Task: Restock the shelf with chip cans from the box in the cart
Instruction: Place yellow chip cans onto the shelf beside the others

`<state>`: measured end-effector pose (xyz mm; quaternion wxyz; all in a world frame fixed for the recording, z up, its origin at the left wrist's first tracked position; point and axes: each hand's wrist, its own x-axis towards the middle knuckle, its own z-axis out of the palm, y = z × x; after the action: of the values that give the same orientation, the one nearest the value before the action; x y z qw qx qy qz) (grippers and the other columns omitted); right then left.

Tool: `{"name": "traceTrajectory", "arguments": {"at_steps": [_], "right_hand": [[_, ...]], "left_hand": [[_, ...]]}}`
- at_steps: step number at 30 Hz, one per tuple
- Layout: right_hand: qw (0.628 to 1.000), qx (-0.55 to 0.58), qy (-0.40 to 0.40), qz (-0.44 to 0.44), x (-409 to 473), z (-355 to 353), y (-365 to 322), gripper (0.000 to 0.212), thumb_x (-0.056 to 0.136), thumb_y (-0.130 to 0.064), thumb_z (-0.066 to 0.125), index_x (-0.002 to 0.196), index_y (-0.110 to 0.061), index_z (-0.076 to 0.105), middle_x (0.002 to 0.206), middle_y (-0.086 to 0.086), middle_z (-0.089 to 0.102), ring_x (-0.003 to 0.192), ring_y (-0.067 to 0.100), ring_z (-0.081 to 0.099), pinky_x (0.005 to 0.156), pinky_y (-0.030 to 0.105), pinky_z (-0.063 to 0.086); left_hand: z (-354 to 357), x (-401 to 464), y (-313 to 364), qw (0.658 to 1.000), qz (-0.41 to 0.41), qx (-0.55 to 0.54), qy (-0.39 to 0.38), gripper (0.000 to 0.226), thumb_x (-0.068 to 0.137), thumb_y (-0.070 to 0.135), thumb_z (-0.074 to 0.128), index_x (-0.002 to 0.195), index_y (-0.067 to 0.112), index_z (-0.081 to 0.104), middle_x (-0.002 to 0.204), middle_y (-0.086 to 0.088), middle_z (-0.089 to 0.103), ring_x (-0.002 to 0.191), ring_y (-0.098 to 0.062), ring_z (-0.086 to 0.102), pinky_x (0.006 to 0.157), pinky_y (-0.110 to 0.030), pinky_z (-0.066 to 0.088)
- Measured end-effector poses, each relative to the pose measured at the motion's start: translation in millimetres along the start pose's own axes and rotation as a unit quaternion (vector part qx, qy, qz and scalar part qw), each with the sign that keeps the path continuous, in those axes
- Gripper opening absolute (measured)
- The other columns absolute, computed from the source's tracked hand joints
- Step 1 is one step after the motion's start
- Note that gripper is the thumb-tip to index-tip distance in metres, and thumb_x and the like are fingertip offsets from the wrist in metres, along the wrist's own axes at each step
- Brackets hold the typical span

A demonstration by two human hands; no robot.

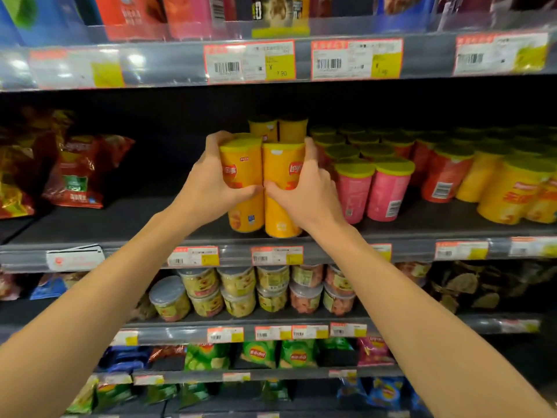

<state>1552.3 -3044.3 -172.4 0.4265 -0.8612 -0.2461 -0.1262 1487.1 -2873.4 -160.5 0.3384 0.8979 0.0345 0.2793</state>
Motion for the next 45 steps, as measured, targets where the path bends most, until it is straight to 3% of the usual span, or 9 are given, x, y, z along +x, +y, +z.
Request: {"name": "traceTrajectory", "arguments": {"at_steps": [4, 8, 12, 19, 25, 29, 37, 42, 45], "right_hand": [[0.999, 0.028, 0.023, -0.005, 1, 14, 9, 0.102, 0.080, -0.048, 0.074, 0.156, -0.026, 0.009, 0.132, 0.010, 0.059, 0.110, 0.032, 0.064, 0.088, 0.044, 0.055], [0.998, 0.052, 0.039, -0.006, -2, 28, 17, 0.099, 0.081, -0.044, 0.075, 0.155, -0.027, 0.013, 0.138, 0.011, 0.054, 0.116, 0.032, 0.061, 0.090, 0.039, 0.051], [0.997, 0.067, 0.042, -0.011, -2, 38, 21, 0.098, 0.080, -0.041, 0.077, 0.155, -0.026, 0.015, 0.143, 0.009, 0.049, 0.122, 0.031, 0.057, 0.093, 0.036, 0.049], [0.995, 0.099, 0.027, -0.008, 4, 43, 26, 0.100, 0.077, -0.038, 0.081, 0.153, -0.032, 0.016, 0.146, 0.006, 0.046, 0.128, 0.029, 0.053, 0.100, 0.047, 0.050], [0.995, 0.082, 0.059, -0.007, 14, 47, 32, 0.097, 0.078, -0.034, 0.083, 0.153, -0.022, 0.023, 0.139, 0.009, 0.043, 0.121, 0.023, 0.049, 0.087, 0.024, 0.041], [0.994, 0.089, 0.042, 0.045, 39, 49, 38, 0.098, 0.080, -0.031, 0.080, 0.153, -0.031, 0.015, 0.144, 0.007, 0.034, 0.127, 0.028, 0.045, 0.087, 0.028, 0.037], [0.992, 0.040, 0.111, 0.032, 80, 67, 53, 0.100, 0.081, -0.030, 0.081, 0.157, -0.017, 0.016, 0.149, 0.021, 0.031, 0.133, 0.040, 0.043, 0.103, 0.045, 0.044], [0.986, 0.038, 0.157, 0.039, 88, 83, 55, 0.095, 0.086, -0.021, 0.076, 0.158, -0.016, 0.014, 0.150, 0.022, 0.031, 0.137, 0.040, 0.037, 0.105, 0.042, 0.041], [0.979, 0.036, 0.198, 0.029, 88, 90, 53, 0.091, 0.087, -0.016, 0.075, 0.157, -0.010, 0.017, 0.144, 0.022, 0.040, 0.131, 0.039, 0.046, 0.100, 0.039, 0.044]], "left_hand": [[10, 1, -12, 1.000, 0.013, -0.001, 0.019, 0.092, 0.073, 0.031, 0.084, 0.140, 0.027, 0.021, 0.130, -0.001, 0.046, 0.112, -0.018, 0.056, 0.084, -0.032, 0.054], [17, 1, -23, 1.000, 0.004, -0.016, 0.024, 0.091, 0.072, 0.029, 0.085, 0.136, 0.027, 0.022, 0.123, 0.004, 0.043, 0.106, -0.014, 0.055, 0.080, -0.022, 0.051], [14, 3, -36, 0.999, -0.002, -0.043, 0.008, 0.089, 0.070, 0.029, 0.086, 0.128, 0.041, 0.020, 0.123, 0.004, 0.046, 0.107, -0.012, 0.057, 0.084, -0.030, 0.055], [17, 13, -50, 0.995, -0.025, -0.094, -0.017, 0.093, 0.068, 0.022, 0.088, 0.129, 0.044, 0.022, 0.117, 0.020, 0.047, 0.107, -0.001, 0.057, 0.084, -0.029, 0.057], [21, 12, -58, 0.993, -0.005, -0.116, -0.004, 0.095, 0.067, 0.022, 0.090, 0.128, 0.051, 0.023, 0.124, 0.011, 0.051, 0.110, -0.004, 0.058, 0.083, -0.028, 0.057], [23, 14, -60, 0.992, 0.007, -0.130, -0.006, 0.095, 0.066, 0.021, 0.090, 0.120, 0.062, 0.022, 0.123, 0.014, 0.051, 0.109, -0.002, 0.058, 0.082, -0.025, 0.056], [23, 16, -63, 0.990, 0.026, -0.135, -0.014, 0.094, 0.066, 0.020, 0.089, 0.117, 0.061, 0.021, 0.120, 0.016, 0.049, 0.108, -0.001, 0.058, 0.080, -0.022, 0.055], [23, 15, -63, 0.990, 0.025, -0.138, -0.014, 0.093, 0.066, 0.023, 0.089, 0.116, 0.062, 0.021, 0.121, 0.013, 0.050, 0.108, -0.004, 0.058, 0.079, -0.020, 0.054], [22, 15, -63, 0.990, 0.024, -0.138, -0.018, 0.092, 0.067, 0.024, 0.089, 0.117, 0.061, 0.022, 0.122, 0.013, 0.049, 0.110, -0.005, 0.057, 0.080, -0.021, 0.055]]}}
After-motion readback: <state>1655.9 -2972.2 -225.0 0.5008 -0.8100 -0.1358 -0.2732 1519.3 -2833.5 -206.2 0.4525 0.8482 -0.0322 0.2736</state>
